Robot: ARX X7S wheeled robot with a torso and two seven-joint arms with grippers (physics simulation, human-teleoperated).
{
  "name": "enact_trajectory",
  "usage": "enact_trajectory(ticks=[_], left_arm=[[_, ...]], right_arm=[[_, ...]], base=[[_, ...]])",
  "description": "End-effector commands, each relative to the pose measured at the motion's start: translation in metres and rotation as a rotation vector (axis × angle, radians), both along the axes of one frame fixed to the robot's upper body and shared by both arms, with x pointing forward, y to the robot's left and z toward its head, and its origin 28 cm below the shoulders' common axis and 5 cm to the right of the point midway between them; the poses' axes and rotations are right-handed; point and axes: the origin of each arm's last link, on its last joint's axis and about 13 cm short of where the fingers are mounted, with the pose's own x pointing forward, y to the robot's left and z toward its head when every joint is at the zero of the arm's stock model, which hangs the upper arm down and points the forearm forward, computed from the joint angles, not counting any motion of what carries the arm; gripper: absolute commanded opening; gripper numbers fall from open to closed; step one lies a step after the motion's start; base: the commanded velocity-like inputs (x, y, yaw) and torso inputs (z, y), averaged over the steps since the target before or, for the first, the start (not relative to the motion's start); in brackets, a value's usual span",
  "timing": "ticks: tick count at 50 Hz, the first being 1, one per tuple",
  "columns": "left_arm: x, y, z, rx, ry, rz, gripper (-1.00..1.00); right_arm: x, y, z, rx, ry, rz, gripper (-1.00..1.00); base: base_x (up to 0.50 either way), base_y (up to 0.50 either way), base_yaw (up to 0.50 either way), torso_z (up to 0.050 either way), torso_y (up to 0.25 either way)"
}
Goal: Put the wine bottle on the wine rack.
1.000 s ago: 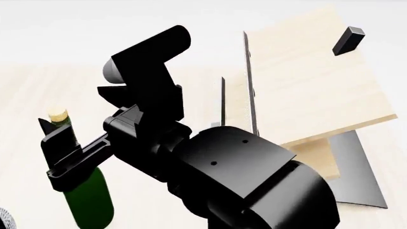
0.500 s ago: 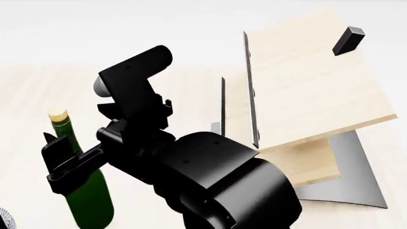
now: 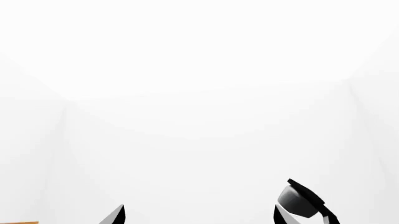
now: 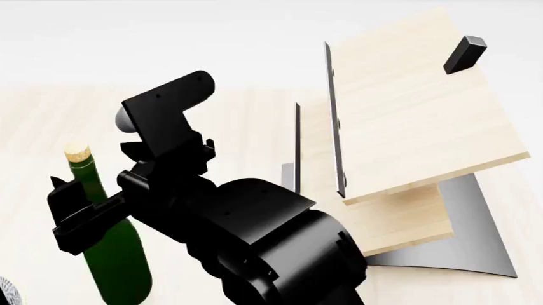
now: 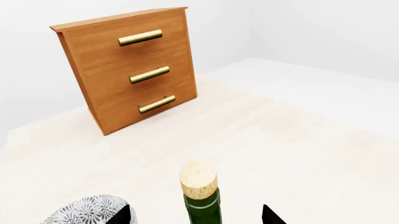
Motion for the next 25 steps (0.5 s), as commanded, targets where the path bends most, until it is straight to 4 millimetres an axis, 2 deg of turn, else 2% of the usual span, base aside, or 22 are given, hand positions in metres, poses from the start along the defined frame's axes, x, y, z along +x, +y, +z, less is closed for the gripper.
enact_trajectory(ticks=[1, 13, 25], left_arm=[[0.0, 0.0, 0.001, -0.003, 0.0, -0.001, 1.0], [0.0, 0.0, 0.0, -0.004, 0.002, -0.003, 1.0], [0.0, 0.001, 0.0, -0.005, 0.002, -0.002, 1.0]], right_arm=[[0.01, 0.011, -0.008, 0.054, 0.009, -0.007, 1.0], [0.011, 0.02, -0.009, 0.067, -0.009, 0.005, 1.0], [0.026, 0.025, -0.026, 0.063, -0.009, -0.018, 1.0]], base=[[0.0, 0.0, 0.0, 0.0, 0.0], [0.0, 0.0, 0.0, 0.0, 0.0], [0.0, 0.0, 0.0, 0.0, 0.0]])
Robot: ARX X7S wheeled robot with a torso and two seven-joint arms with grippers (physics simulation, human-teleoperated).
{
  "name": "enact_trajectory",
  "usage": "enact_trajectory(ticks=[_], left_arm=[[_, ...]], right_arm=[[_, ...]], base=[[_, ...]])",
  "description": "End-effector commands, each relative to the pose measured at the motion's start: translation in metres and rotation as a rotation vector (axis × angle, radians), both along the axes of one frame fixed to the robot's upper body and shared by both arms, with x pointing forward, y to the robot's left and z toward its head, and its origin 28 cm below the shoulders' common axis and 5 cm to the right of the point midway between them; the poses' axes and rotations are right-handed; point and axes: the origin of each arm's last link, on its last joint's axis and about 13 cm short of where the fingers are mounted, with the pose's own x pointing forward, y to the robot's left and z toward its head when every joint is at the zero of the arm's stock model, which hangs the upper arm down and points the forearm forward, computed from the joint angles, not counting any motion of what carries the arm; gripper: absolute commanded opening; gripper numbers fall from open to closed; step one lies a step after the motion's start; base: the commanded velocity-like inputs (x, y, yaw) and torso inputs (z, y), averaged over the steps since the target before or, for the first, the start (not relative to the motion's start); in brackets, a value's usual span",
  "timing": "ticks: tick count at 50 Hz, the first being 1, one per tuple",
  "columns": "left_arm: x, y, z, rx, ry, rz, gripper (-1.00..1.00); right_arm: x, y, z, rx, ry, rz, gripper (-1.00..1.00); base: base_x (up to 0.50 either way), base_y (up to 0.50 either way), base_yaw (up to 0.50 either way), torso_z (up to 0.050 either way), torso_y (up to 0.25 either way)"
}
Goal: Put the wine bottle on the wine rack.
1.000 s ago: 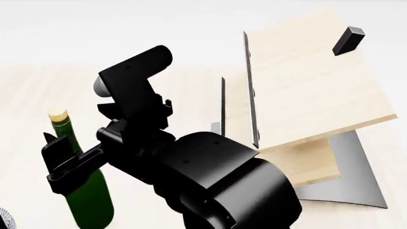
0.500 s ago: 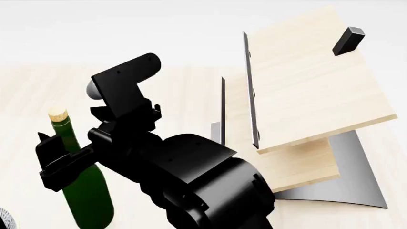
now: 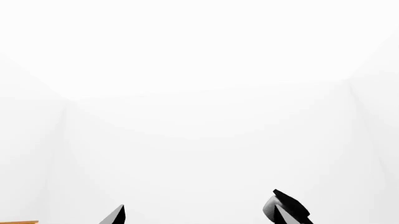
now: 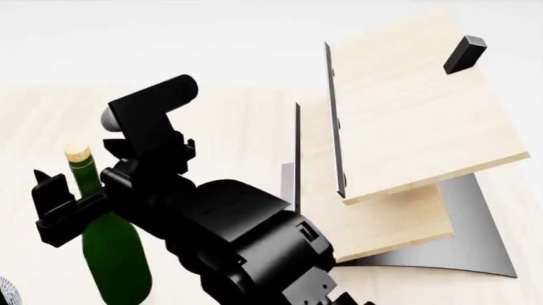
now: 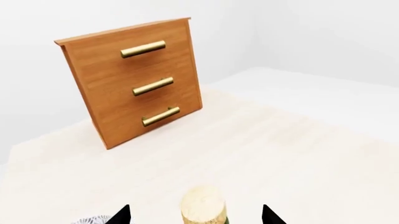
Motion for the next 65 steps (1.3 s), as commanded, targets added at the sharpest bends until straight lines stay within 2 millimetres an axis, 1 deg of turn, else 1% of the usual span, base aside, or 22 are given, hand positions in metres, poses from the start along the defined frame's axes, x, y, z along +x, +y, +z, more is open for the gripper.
enact_trajectory(ticks=[1, 8, 11, 13, 20, 21, 24, 30, 35, 38, 39, 40, 41, 42, 43, 46, 47, 50, 56, 58, 61, 65], left_arm=[[0.0, 0.0, 0.0, 0.0, 0.001, 0.001, 1.0], [0.0, 0.001, 0.0, -0.002, 0.0, 0.003, 1.0], [0.0, 0.001, 0.0, -0.003, 0.001, 0.002, 1.0], [0.0, 0.0, 0.0, -0.002, 0.001, 0.002, 1.0], [0.0, 0.001, 0.0, -0.004, 0.0, 0.003, 1.0], [0.001, 0.001, 0.0, -0.004, 0.001, 0.003, 1.0], [0.001, 0.001, 0.0, -0.003, 0.001, 0.003, 1.0], [0.001, 0.001, 0.0, -0.003, 0.001, 0.003, 1.0], [0.001, 0.001, 0.0, -0.003, 0.0, 0.004, 1.0], [0.0, 0.001, 0.0, -0.004, 0.0, 0.005, 1.0], [0.001, 0.001, 0.0, -0.004, 0.0, 0.004, 1.0], [0.001, 0.0, 0.0, -0.003, 0.001, 0.003, 1.0], [0.001, 0.0, 0.0, -0.003, 0.0, 0.003, 1.0], [0.0, 0.0, 0.0, -0.003, 0.0, 0.003, 1.0], [0.001, 0.0, 0.0, -0.003, 0.001, 0.003, 1.0], [0.0, 0.0, 0.0, -0.001, 0.0, 0.002, 1.0], [0.0, 0.0, 0.0, -0.002, -0.001, 0.001, 1.0], [0.0, 0.0, 0.0, -0.002, 0.0, 0.002, 1.0], [0.0, 0.0, 0.0, 0.001, 0.0, 0.0, 1.0], [0.0, 0.0, 0.0, 0.001, 0.0, 0.001, 1.0], [0.0, 0.0, 0.0, 0.002, 0.002, 0.0, 1.0], [0.0, -0.001, 0.0, 0.004, 0.002, 0.001, 1.0]], right_arm=[[0.012, 0.004, -0.011, 0.006, 0.003, -0.028, 1.0], [0.015, 0.006, -0.013, 0.024, 0.003, -0.027, 1.0], [0.017, 0.006, -0.011, 0.05, 0.001, -0.031, 1.0], [0.018, 0.006, -0.014, 0.049, -0.002, -0.035, 1.0], [0.018, 0.007, -0.015, 0.068, -0.002, -0.046, 1.0], [0.018, 0.007, -0.016, 0.066, -0.004, -0.046, -1.0], [0.017, 0.007, -0.015, 0.07, -0.004, -0.049, -1.0], [0.02, 0.005, -0.018, 0.059, -0.007, -0.055, -1.0], [0.019, 0.004, -0.013, 0.057, -0.022, -0.06, -1.0], [0.018, 0.001, -0.001, 0.07, -0.053, -0.07, -1.0], [0.018, -0.001, 0.008, 0.087, -0.067, -0.077, -1.0], [0.018, -0.002, 0.011, 0.088, -0.078, -0.08, -1.0], [0.016, -0.005, 0.022, 0.099, -0.098, -0.083, -1.0], [0.015, -0.006, 0.026, 0.103, -0.106, -0.085, -1.0], [0.014, -0.008, 0.037, 0.111, -0.136, -0.095, -1.0], [0.013, -0.012, 0.052, 0.132, -0.162, -0.103, -1.0], [0.012, -0.015, 0.061, 0.15, -0.18, -0.108, -1.0], [0.01, -0.022, 0.077, 0.191, -0.206, -0.12, -1.0], [0.004, -0.034, 0.097, 0.263, -0.244, -0.154, -1.0], [0.002, -0.041, 0.105, 0.299, -0.248, -0.168, -1.0], [0.004, -0.046, 0.11, 0.324, -0.241, -0.183, -1.0], [0.004, -0.057, 0.123, 0.363, -0.201, -0.217, -1.0]], base=[[0.0, 0.0, 0.0, 0.0, 0.0], [0.0, 0.0, 0.0, 0.0, 0.0], [0.0, 0.0, 0.0, 0.0, 0.0], [0.0, 0.0, 0.0, 0.0, 0.0], [0.0, 0.0, 0.0, 0.0, 0.0], [0.0, 0.0, 0.0, 0.0, 0.0], [0.0, 0.0, 0.0, 0.0, 0.0], [0.0, 0.0, 0.0, 0.0, 0.0], [0.0, 0.0, 0.0, 0.0, 0.0], [0.0, 0.0, 0.0, 0.0, 0.0], [0.0, 0.0, 0.0, 0.0, 0.0], [0.0, 0.0, 0.0, 0.0, 0.0], [0.0, 0.0, 0.0, 0.0, 0.0], [0.0, 0.0, 0.0, 0.0, 0.0], [0.0, 0.0, 0.0, 0.0, 0.0], [0.0, 0.0, 0.0, 0.0, 0.0], [0.0, 0.0, 0.0, 0.0, 0.0], [0.0, 0.0, 0.0, 0.0, 0.0], [0.0, 0.0, 0.0, 0.0, 0.0], [0.0, 0.0, 0.0, 0.0, 0.0], [0.0, 0.0, 0.0, 0.0, 0.0], [0.0, 0.0, 0.0, 0.0, 0.003]])
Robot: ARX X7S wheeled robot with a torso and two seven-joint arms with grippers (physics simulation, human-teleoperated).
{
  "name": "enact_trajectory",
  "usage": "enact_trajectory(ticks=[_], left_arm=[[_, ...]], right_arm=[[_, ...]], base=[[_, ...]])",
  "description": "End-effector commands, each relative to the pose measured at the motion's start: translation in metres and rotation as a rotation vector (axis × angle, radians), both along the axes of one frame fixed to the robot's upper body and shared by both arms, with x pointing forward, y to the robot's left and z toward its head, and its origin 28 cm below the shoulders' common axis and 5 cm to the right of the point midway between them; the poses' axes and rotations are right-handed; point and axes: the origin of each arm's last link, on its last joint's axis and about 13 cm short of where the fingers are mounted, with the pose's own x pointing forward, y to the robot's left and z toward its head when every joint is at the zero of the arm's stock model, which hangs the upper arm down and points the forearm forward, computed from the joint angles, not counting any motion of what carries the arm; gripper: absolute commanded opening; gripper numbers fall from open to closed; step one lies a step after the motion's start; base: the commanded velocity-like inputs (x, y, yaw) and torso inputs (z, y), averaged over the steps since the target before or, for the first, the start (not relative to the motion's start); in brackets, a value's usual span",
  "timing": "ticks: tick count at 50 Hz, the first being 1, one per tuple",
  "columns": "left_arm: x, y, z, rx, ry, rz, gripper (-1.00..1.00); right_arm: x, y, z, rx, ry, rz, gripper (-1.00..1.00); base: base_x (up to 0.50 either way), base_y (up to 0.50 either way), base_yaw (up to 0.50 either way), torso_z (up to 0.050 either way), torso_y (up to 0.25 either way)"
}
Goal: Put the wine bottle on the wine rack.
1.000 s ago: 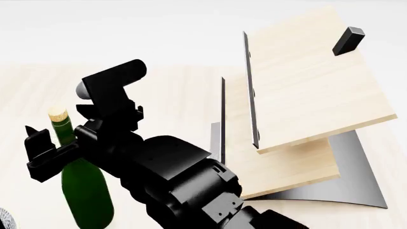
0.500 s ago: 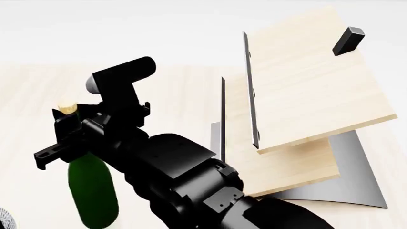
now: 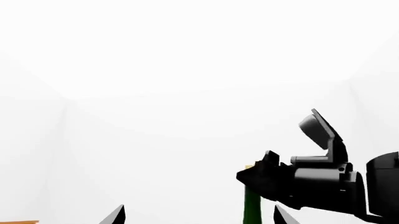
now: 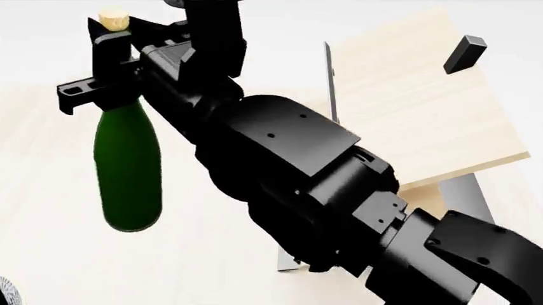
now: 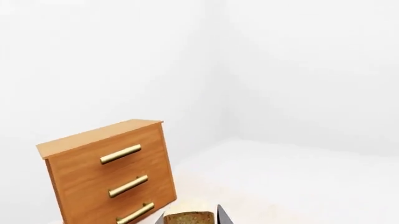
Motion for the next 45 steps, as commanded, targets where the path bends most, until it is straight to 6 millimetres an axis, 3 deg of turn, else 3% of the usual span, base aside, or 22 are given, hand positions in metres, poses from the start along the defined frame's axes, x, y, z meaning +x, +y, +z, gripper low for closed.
enact_trajectory(ticks=[1, 10, 22, 45], left_arm=[[0.0, -0.001, 0.0, 0.003, 0.001, -0.001, 1.0], [0.0, -0.001, 0.0, 0.004, 0.002, -0.002, 1.0], [0.0, -0.001, -0.001, 0.006, 0.002, -0.003, 1.0], [0.001, -0.002, -0.001, 0.01, 0.007, -0.006, 1.0]], right_arm=[[-0.006, -0.026, 0.044, 0.121, -0.043, -0.053, -1.0], [-0.021, -0.054, 0.079, 0.385, 0.121, -0.094, -1.0], [-0.035, -0.093, 0.109, 0.648, 0.242, -0.168, -1.0], [-0.025, -0.172, 0.106, 0.985, 0.288, -0.407, -1.0]], base=[[0.0, 0.0, 0.0, 0.0, 0.0], [0.0, 0.0, 0.0, 0.0, 0.0], [0.0, 0.0, 0.0, 0.0, 0.001], [0.0, 0.0, 0.0, 0.0, 0.001]])
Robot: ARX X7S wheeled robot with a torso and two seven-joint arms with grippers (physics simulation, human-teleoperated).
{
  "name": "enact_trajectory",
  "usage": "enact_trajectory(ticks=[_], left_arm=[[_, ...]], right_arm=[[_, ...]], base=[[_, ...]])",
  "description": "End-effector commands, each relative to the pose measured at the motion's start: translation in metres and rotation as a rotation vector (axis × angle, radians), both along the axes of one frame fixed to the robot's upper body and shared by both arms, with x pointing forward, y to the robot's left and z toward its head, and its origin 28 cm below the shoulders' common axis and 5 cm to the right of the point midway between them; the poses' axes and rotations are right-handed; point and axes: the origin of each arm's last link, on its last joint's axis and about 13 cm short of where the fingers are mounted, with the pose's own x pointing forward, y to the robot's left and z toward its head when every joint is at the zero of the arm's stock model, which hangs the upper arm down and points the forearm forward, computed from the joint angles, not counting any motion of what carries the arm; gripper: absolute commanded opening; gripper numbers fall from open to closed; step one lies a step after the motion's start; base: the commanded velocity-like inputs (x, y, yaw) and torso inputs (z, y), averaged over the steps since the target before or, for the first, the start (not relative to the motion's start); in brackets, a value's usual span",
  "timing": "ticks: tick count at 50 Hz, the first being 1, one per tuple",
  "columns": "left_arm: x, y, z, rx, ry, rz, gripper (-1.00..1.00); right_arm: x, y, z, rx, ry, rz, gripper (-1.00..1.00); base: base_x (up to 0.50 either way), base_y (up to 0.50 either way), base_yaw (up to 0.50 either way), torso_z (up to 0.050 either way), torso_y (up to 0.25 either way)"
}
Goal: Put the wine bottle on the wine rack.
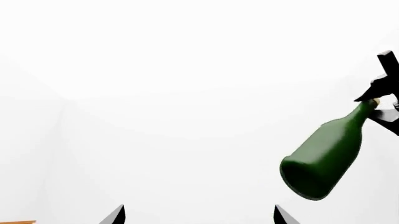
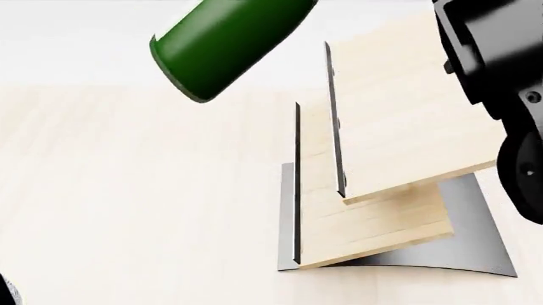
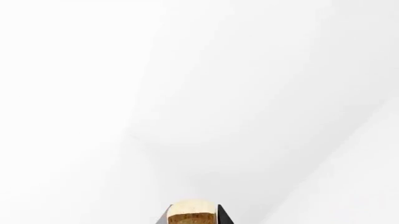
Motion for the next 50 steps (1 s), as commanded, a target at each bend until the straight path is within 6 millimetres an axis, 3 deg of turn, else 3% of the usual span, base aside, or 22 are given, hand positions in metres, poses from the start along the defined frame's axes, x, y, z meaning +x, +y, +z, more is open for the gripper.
enact_trajectory(ticks=[1, 19, 43, 50], left_arm=[[0.0, 0.0, 0.0, 0.001, 0.002, 0.0, 1.0], [0.001, -0.001, -0.001, 0.007, 0.006, -0.004, 1.0], [0.001, -0.002, -0.001, 0.009, 0.008, -0.007, 1.0], [0.001, -0.001, -0.001, 0.008, 0.007, -0.005, 1.0]], right_arm=[[-0.001, -0.039, 0.004, 0.139, 0.005, -0.118, -1.0], [-0.013, -0.078, -0.004, 0.256, 0.042, -0.257, -1.0], [-0.018, -0.082, -0.008, 0.378, 0.055, -0.367, -1.0], [-0.003, -0.084, -0.018, 0.37, 0.068, -0.387, -1.0]], base=[[0.0, 0.0, 0.0, 0.0, 0.0], [0.0, 0.0, 0.0, 0.0, 0.001], [0.0, 0.0, 0.0, 0.0, 0.001], [0.0, 0.0, 0.0, 0.0, 0.001]])
